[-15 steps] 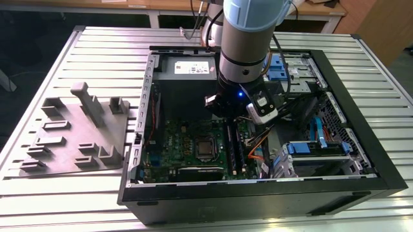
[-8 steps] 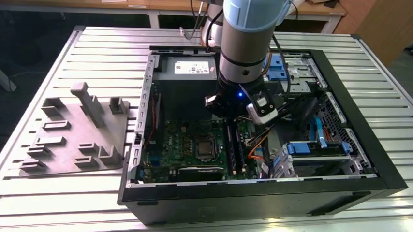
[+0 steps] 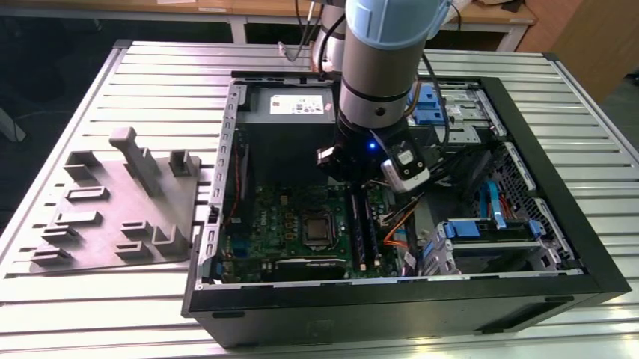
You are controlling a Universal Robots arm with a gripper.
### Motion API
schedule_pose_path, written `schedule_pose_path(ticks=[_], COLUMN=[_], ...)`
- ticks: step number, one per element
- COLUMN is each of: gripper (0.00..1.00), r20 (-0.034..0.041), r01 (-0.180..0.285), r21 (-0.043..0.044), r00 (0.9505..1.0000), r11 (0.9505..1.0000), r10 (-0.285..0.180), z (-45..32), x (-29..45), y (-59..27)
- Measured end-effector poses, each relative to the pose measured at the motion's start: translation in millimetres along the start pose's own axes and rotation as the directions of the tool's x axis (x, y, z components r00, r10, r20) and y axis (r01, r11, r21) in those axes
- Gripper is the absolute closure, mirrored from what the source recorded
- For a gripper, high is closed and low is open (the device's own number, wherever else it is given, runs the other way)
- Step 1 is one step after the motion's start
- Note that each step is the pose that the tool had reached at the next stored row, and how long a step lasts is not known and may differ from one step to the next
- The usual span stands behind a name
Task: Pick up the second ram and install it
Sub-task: 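Press down the second ram until it locks into place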
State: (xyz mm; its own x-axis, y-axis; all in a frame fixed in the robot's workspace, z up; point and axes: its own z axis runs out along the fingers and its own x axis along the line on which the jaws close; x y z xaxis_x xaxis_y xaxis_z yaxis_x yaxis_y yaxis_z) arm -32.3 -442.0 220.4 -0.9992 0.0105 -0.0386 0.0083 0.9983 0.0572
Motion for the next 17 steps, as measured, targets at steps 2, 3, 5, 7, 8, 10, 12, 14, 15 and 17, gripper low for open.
schedule_pose_path(ticks=[2,3,5,7,8,10,12,14,15,17], gripper=[0.90,0.90,0.90,0.90,0.90,0.90,0.90,0.90,0.90,0.90], r20=[-0.0006,-0.0006,-0.0006,-0.0006,-0.0006,-0.0005,-0.0005,-0.0005,-0.0005,-0.0006], r01=[0.000,0.000,0.000,0.000,0.000,0.000,0.000,0.000,0.000,0.000], r21=[0.0013,0.0012,0.0014,0.0013,0.0013,0.0011,0.0010,0.0013,0.0011,0.0009], r00=[1.0000,1.0000,1.0000,1.0000,1.0000,1.0000,1.0000,1.0000,1.0000,1.0000], r11=[1.0000,1.0000,1.0000,1.0000,1.0000,1.0000,1.0000,1.0000,1.0000,1.0000], r10=[0.000,0.000,0.000,0.000,0.000,0.000,0.000,0.000,0.000,0.000], z=[-4.9,-6.8,-10.1,-11.7,-12.3,-12.7,-11.8,-10.7,-10.4,-10.1], x=[-0.1,-0.2,-0.3,-0.4,-0.4,-0.4,-0.4,-0.3,-0.2,-0.1], y=[0.1,0.3,0.4,0.5,0.6,0.6,0.6,0.7,0.9,1.2])
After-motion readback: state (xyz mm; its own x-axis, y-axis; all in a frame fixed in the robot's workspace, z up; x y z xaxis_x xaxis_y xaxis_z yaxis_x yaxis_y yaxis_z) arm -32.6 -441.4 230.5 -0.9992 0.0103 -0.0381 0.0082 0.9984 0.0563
